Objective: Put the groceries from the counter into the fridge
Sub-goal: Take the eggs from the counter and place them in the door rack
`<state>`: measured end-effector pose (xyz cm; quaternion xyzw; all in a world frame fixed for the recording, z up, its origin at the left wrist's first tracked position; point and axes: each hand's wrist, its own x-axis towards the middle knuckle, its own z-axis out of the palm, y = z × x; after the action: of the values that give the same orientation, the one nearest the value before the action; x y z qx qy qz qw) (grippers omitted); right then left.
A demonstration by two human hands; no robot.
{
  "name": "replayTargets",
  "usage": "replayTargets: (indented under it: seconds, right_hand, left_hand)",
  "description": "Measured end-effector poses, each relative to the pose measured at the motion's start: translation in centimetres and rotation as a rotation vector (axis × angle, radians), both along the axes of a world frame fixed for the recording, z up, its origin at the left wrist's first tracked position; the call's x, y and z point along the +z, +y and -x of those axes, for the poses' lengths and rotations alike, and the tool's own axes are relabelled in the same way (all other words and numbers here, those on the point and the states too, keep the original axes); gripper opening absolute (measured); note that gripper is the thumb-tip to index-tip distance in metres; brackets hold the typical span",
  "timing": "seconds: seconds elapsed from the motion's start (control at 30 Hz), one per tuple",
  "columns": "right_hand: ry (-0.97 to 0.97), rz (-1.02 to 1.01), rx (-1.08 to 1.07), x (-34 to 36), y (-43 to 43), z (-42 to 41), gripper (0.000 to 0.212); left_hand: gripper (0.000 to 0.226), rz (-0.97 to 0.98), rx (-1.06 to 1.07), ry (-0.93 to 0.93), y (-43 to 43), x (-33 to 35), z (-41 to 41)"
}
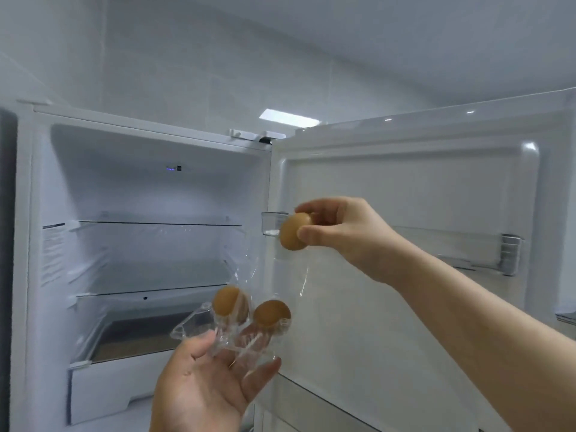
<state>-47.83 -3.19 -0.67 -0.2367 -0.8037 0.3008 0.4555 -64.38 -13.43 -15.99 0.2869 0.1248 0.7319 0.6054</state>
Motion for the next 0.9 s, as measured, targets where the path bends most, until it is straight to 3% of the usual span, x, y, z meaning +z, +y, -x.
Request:
replayTargets:
  seconds: [0.13,0.23,0.3,0.37,0.43,0.73,0.9]
  right_hand:
    - [0.049,-0.065,-0.146,5.0,3.5,1.4,0.025]
    - [-0.112,-0.147,-0.328,7.4,6.4,2.8,0.026]
    - [-0.270,-0.166,-0.400,7.7,8.3,3.5,0.030]
    - [-0.430,-0.189,-0.456,7.4,9.8,3.9,0.031]
    - [-0.541,-0.213,-0.489,7.0,10.9,4.1,0.034]
    - [-0.747,-0.106,-0.436,7.6,13.1,4.5,0.034]
    - [-0.793,-0.090,-0.403,7.4,13.2,5.2,0.031]
  left_hand:
    - [0.115,0.043,-0.055,-0.053,1.9,0.5,3.0]
    - [0.120,0.064,-0.038,-0.042,3.3,0.9,3.9]
    - [0.104,0.080,-0.027,0.007,3.7,1.5,3.6]
    - [0.069,0.074,-0.034,0.008,3.8,2.0,3.4]
    - [0.055,0.092,-0.040,-0.003,4.3,2.3,3.3]
    - [0.042,0.095,-0.082,-0.064,4.9,3.0,4.0]
    - [0.055,0.073,-0.102,-0.073,5.0,3.2,4.2]
